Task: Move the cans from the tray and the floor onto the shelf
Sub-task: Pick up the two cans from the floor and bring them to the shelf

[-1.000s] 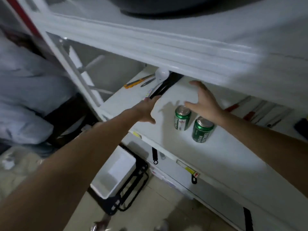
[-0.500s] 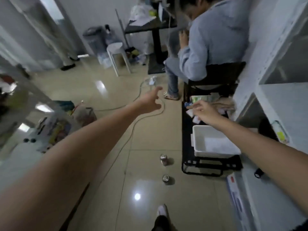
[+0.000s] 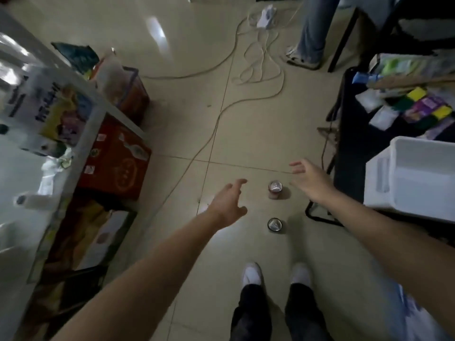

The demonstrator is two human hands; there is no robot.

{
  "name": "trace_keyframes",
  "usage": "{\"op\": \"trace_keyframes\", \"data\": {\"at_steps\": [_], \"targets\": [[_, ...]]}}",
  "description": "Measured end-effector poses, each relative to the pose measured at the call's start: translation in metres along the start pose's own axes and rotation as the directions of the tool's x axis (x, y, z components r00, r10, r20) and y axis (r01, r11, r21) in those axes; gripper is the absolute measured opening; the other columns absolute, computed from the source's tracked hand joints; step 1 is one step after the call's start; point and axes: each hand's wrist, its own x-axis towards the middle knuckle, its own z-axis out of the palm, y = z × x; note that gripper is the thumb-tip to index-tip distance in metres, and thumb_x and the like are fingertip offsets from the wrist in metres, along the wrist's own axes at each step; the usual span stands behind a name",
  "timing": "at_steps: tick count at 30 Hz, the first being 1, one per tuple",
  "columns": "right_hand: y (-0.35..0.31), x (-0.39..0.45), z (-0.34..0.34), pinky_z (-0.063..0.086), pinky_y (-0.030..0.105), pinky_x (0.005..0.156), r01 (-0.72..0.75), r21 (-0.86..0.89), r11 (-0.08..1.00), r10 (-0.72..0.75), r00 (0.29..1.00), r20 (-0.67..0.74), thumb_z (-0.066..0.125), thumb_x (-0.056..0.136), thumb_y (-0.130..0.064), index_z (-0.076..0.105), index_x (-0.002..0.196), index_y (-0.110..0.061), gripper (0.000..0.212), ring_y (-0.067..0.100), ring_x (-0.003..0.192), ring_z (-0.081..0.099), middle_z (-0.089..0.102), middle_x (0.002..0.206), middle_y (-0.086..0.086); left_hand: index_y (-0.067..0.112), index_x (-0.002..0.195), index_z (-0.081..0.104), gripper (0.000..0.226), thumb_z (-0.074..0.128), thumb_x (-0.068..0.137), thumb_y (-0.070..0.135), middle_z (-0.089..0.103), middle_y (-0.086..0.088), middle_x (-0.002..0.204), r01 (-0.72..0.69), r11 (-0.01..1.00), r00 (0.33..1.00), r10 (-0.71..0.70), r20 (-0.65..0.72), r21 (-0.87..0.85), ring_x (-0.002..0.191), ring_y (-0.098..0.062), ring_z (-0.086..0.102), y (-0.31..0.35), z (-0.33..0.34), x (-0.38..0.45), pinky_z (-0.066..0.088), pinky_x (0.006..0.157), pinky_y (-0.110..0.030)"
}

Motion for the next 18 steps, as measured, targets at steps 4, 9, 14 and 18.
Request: {"op": "trace_keyframes", "data": {"at_steps": [4, 9, 14, 18], "targets": [[0.082, 0.097, 0.072, 0.044, 0.035, 0.096, 0.092, 0.005, 0.996, -0.091, 0.989, -0.117, 0.066, 0.077, -0.009, 0.05, 0.124, -0.009, 0.049, 0.032, 0.114, 0.054, 0.055, 0.128, 0.018, 0.022, 0.143, 0.026, 0.073, 0.064, 0.081, 0.019, 0.044, -0.013, 0.138, -0.003, 0.998, 0.998, 0.007, 0.054, -0.069, 0.126, -0.025, 0.045, -0.067, 0.125, 0.092, 0.036, 0.1, -0.028], [0.215, 0.208, 0.164, 0.028, 0.023, 0.099, 0.263, -0.139, 0.955, -0.281, 0.951, -0.129, 0.078, 0.066, -0.02, 0.041, 0.135, -0.015, 0.079, 0.027, 0.128, 0.041, 0.047, 0.14, 0.01, 0.028, 0.147, 0.019, 0.093, 0.074, 0.071, 0.028, 0.027, -0.011, 0.149, -0.127, 0.992, 0.985, 0.124, 0.117, 0.018, 0.135, -0.027, 0.029, -0.141, 0.269, 0.214, 0.031, 0.111, -0.032], [0.286, 0.289, 0.197, 0.04, 0.033, 0.095, 0.327, -0.379, 0.866, -0.378, 0.924, -0.066, 0.077, 0.063, -0.031, 0.034, 0.138, -0.027, 0.087, 0.027, 0.122, 0.048, 0.046, 0.138, 0.003, 0.029, 0.146, 0.017, 0.102, 0.079, 0.065, 0.028, 0.022, -0.013, 0.151, -0.354, 0.922, 0.915, 0.306, 0.262, 0.159, 0.14, -0.03, 0.022, -0.166, 0.35, 0.296, 0.037, 0.108, -0.042], [0.285, 0.312, 0.202, 0.045, 0.035, 0.082, 0.357, -0.402, 0.843, -0.436, 0.892, -0.122, 0.081, 0.056, -0.028, 0.046, 0.122, -0.022, 0.075, 0.033, 0.101, 0.057, 0.059, 0.114, 0.01, 0.021, 0.137, 0.034, 0.086, 0.079, 0.064, 0.014, 0.046, -0.013, 0.133, -0.441, 0.867, 0.877, 0.361, 0.316, 0.233, 0.114, -0.035, 0.051, -0.156, 0.372, 0.318, 0.046, 0.086, -0.039]]}}
